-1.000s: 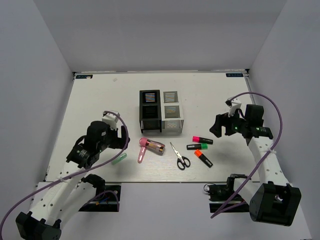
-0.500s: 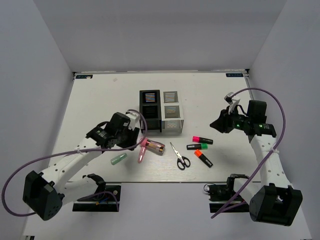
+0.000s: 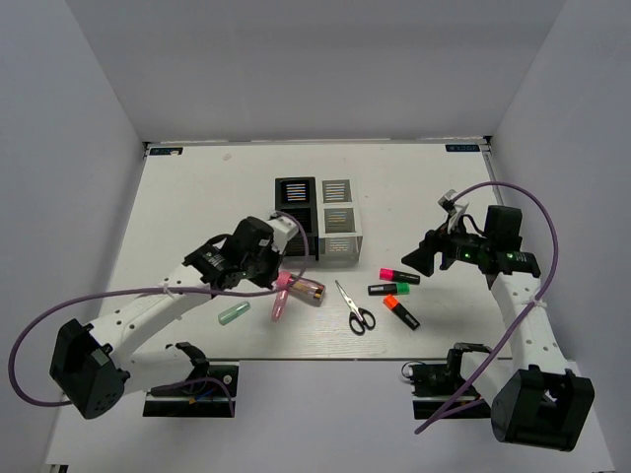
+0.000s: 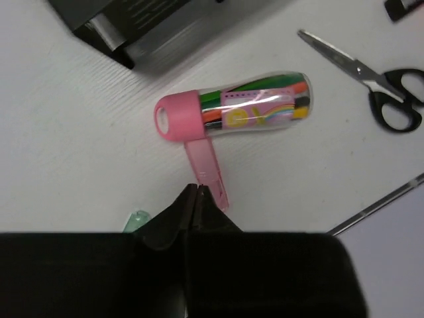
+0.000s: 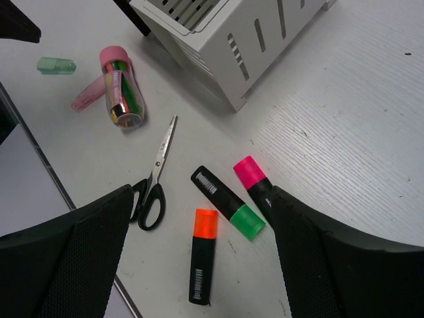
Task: Sort the stationery into containers
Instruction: Grab a piece of stationery with the left arm
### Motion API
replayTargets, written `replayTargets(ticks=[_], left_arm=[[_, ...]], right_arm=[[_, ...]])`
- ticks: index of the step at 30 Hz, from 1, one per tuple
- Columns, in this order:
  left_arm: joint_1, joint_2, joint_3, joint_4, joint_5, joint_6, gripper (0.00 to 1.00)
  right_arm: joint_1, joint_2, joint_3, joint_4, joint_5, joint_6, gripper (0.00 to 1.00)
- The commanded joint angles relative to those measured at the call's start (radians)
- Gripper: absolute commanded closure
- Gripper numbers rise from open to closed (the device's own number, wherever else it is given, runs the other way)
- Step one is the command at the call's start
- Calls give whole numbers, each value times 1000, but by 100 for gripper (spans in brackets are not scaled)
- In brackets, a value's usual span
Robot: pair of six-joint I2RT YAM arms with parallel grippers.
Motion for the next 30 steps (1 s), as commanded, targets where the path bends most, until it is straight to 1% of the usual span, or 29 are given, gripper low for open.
replayTargets(ticks=[1, 2, 4, 6, 7, 10, 12, 14, 15, 16, 17, 18, 20, 21, 27, 30], left_arm=[[-46, 5, 4, 48, -20, 210, 93], [-47, 11, 8, 42, -18, 261, 91], [-47, 36, 16, 44, 5, 314, 61], [-53, 51, 37, 42, 39, 331, 44], [-50, 65, 47, 41, 62, 328, 39], [-49, 82, 54, 48, 58, 297, 31], [-50, 89, 56, 50, 88, 306, 30], [-58, 103, 63, 35, 125, 347, 28], [-66, 112, 68, 21, 139, 392, 28], [-67, 135, 76, 3, 165, 468, 28], [-78, 145, 79, -19, 180, 502, 29], [-92, 151, 79, -18, 174, 575, 29], [-110, 177, 83, -36, 145, 634, 31], [-119, 183, 85, -31, 128, 686, 31], [-142, 283, 126, -71, 73, 781, 31], [-159, 307, 126, -50, 29, 815, 31]], right_arm=[[-1, -9, -8, 29, -45, -25, 14], [-1, -9, -7, 25, -53, -29, 14], [2, -4, -5, 29, -56, -31, 14], [1, -6, -5, 25, -59, -34, 14], [-1, -4, -5, 20, -61, -37, 14], [-1, -6, -8, 20, -56, -46, 14], [1, -1, -8, 18, -59, -46, 14], [1, 5, -8, 12, -62, -48, 14], [-1, 11, -5, 12, -62, -52, 14], [-1, 13, -5, 11, -64, -54, 14], [-1, 17, -5, 12, -65, -54, 14], [1, 19, -3, 11, -69, -54, 14], [-1, 28, -2, 0, -70, -60, 14], [1, 27, 0, -2, -70, -65, 14], [1, 31, -2, -3, -67, -72, 14], [1, 40, -2, -6, -67, -75, 14]])
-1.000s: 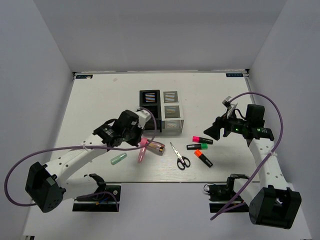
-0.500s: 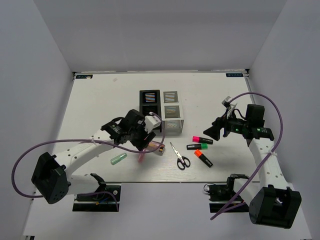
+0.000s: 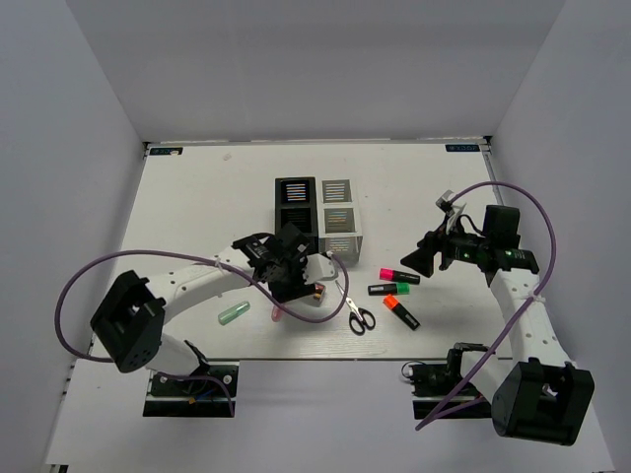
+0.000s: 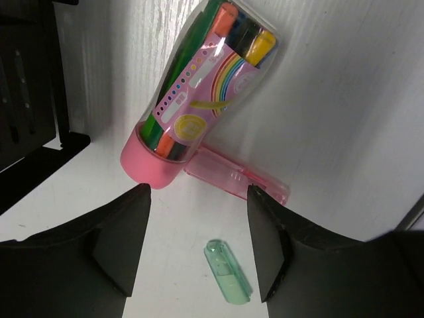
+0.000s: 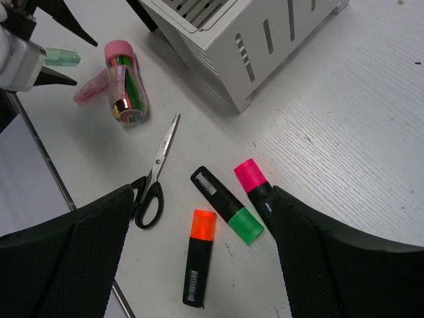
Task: Sort the stationery into containers
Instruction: Grab a piece of stationery with the left arm
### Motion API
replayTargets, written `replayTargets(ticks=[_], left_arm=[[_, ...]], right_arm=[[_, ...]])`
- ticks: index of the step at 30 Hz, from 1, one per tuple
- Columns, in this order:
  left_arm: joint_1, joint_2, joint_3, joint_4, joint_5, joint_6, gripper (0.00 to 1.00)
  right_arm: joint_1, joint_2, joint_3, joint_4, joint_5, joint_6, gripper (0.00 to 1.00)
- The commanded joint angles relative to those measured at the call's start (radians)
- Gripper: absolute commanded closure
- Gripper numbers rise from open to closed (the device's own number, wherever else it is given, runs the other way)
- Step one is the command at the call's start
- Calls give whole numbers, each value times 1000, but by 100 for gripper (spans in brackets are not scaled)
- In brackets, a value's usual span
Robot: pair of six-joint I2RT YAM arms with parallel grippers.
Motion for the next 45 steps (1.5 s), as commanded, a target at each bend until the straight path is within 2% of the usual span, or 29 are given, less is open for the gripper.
replayTargets(ticks=[1, 9, 21, 27, 31, 35, 36, 38, 39, 45], left_arm=[[-21, 6, 31, 17, -47, 84, 29], [-26, 53, 28, 80, -96, 166, 28], [-24, 145, 5, 193, -107, 164, 28], [-24, 194, -9, 221, -107, 157, 31], [-26, 213, -26, 230, -109, 146, 37], [-26, 217, -35, 201, -98, 111, 51], [-26, 219, -36, 195, -93, 104, 59], [-27, 216, -40, 164, -89, 83, 68], [-27, 216, -40, 149, -87, 77, 78], [-66, 162, -27, 80, -100, 0, 100]], right_arm=[[1, 11, 3, -13, -30, -21, 14], [1, 20, 2, -18, -27, -31, 14], [-1, 32, 5, -33, -32, -53, 14], [1, 31, 8, -47, -38, -63, 14], [-1, 29, 8, -48, -39, -67, 14], [-2, 31, 8, -48, -44, -70, 14], [-2, 31, 12, -51, -47, -72, 14], [-2, 29, 11, -51, -50, -72, 14], [-2, 28, 11, -56, -53, -72, 14], [-1, 16, 11, -59, -62, -73, 14]])
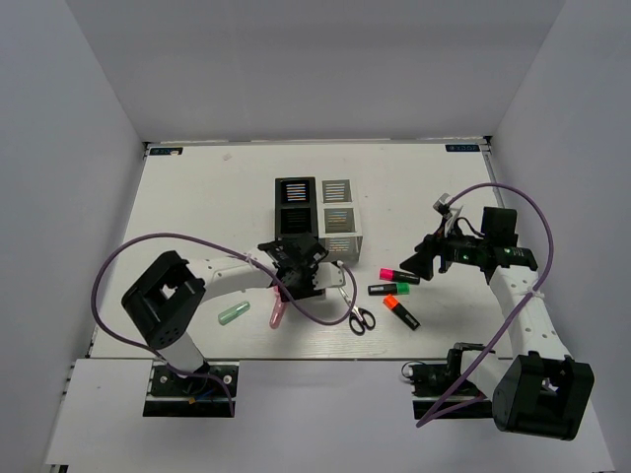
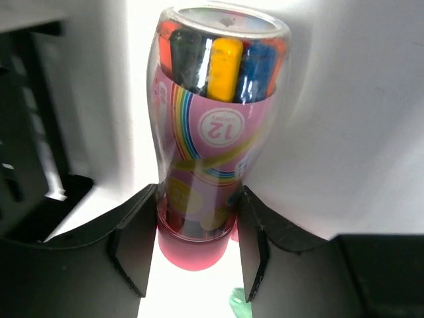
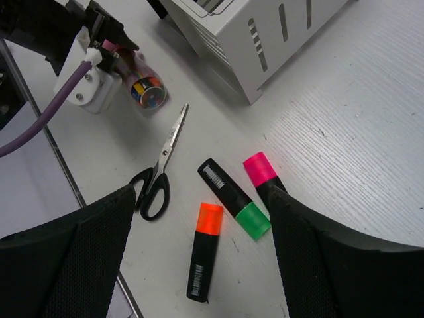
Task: Sort the stationery into containers
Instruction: Grab a piece of stationery with the left arm, then place the stationery into the container
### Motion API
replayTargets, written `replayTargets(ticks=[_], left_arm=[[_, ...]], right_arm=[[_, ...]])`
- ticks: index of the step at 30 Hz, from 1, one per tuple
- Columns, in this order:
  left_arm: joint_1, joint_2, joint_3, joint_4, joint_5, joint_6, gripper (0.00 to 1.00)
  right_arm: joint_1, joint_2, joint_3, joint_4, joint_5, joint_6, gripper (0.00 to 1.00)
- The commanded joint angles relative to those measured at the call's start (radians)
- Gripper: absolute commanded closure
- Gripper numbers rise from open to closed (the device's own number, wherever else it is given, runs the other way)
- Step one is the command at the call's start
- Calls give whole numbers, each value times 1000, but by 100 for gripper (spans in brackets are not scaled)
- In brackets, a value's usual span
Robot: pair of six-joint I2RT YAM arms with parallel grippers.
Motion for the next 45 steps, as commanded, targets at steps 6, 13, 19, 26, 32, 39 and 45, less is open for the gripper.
replayTargets(ticks=[6, 13, 19, 26, 32, 39, 45], left_arm=[[-82, -156, 164, -282, 10, -157, 100], [-116, -221, 394, -462, -137, -131, 100], [-114, -183, 534, -412, -416, -27, 100], [-65, -89, 564, -166, -654, 197, 100], [43, 7, 738, -188, -636, 256, 100], [94, 111, 873, -347, -628, 281, 100], [159, 172, 952, -470, -536, 245, 100]], right_arm=[[-1, -12, 40, -70, -87, -74, 81], [1, 0, 77, -148, -136, -116, 91], [-1, -35, 64, -142, -118, -125, 88], [1, -41, 64, -143, -141, -116, 87], [-1, -38, 66, -145, -147, -113, 87], [1, -20, 69, -142, -145, -102, 86], [-1, 3, 71, -145, -150, -98, 84]])
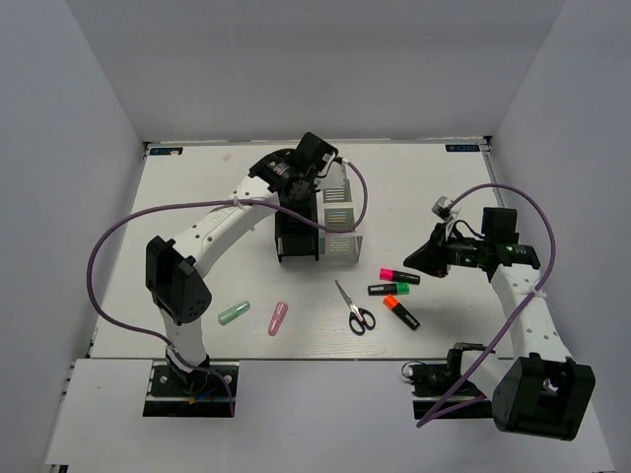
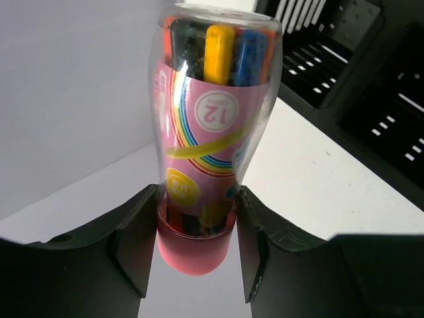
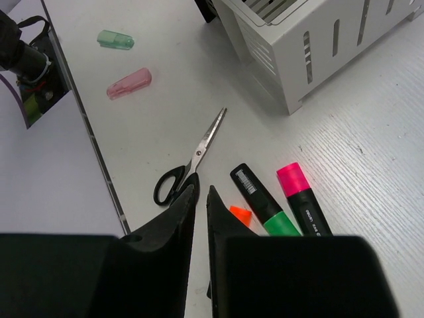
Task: Sort the stationery into containers
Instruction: Place the stationery into the container
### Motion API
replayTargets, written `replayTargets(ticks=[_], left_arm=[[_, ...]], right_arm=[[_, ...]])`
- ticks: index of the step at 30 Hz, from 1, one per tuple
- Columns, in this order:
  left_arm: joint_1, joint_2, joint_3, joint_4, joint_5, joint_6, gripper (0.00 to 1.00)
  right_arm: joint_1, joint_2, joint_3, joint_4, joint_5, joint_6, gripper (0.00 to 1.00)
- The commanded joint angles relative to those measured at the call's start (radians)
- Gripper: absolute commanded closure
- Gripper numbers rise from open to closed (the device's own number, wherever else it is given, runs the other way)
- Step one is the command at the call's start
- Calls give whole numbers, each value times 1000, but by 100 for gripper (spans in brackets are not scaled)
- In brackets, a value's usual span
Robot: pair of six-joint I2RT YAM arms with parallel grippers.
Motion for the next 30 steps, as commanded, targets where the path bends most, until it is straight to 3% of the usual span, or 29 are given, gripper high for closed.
replayTargets(ticks=[1, 10, 22, 30], left_arm=[[51, 10, 66, -104, 52, 0, 100], [117, 69, 89, -80, 89, 58, 100], [80, 110, 28, 38, 67, 167, 100], [68, 122, 25, 32, 57, 164, 100]], right_arm=[[-1, 13, 36, -13, -29, 4, 84], [-2, 37, 37, -21, -37, 2, 83], [-4, 67, 56, -42, -55, -6, 80], [-2, 74, 59, -62, -55, -12, 75]])
